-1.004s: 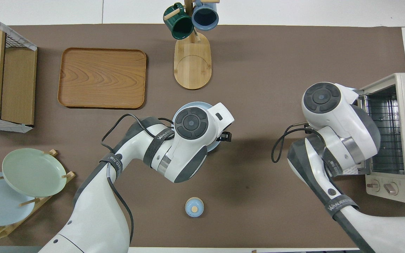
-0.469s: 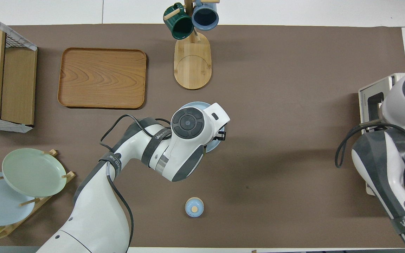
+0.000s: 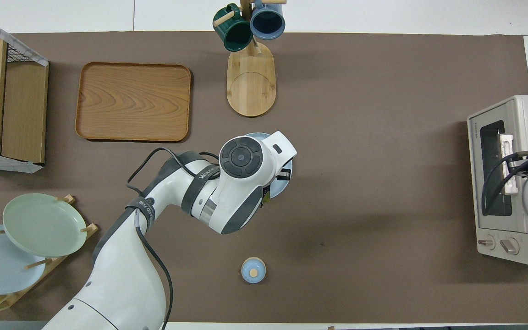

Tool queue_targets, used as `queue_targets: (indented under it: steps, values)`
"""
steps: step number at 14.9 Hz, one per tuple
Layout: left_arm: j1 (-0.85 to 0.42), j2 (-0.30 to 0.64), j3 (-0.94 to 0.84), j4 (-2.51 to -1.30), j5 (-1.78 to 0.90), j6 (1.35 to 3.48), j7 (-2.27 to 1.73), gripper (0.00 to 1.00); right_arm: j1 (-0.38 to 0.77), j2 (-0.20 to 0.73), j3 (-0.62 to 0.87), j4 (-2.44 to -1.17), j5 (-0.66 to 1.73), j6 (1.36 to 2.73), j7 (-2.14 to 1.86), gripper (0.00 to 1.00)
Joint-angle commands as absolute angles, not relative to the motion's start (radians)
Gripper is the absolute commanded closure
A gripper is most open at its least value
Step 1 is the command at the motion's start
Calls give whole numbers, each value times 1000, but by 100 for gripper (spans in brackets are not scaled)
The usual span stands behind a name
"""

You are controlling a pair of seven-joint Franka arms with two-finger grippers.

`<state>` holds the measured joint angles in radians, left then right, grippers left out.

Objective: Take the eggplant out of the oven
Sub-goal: 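Carry the eggplant onto the wooden tray and release it with the left gripper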

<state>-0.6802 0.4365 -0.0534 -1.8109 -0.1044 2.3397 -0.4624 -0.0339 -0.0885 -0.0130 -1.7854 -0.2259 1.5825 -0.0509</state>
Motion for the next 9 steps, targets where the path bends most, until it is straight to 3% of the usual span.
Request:
queue_targets:
  steps: [1,2,4,5,6,9]
  values:
    - [-614,353,-52,-1818,-114,2252,-439,100,-63,-9,-9,-1587,-123,1453,-86,100]
    - [-565,321,-54,-1818,-114,2215,-422,100,-75,3,-11,-1551,-82,1427,-84,91]
    - [-468,281,-55,-1786,-115,2130,-384,100,-86,5,-12,-1542,-67,1417,-83,63]
    - [-419,287,-54,-1742,-115,2073,-342,100,-84,5,-12,-1549,-67,1417,-84,42]
    - [-378,297,-51,-1688,-115,2019,-310,100,-84,5,-11,-1549,-66,1419,-86,0]
    - [-206,325,-51,-1647,-117,2003,-182,100,-51,-12,-12,-1565,-69,1416,-74,0]
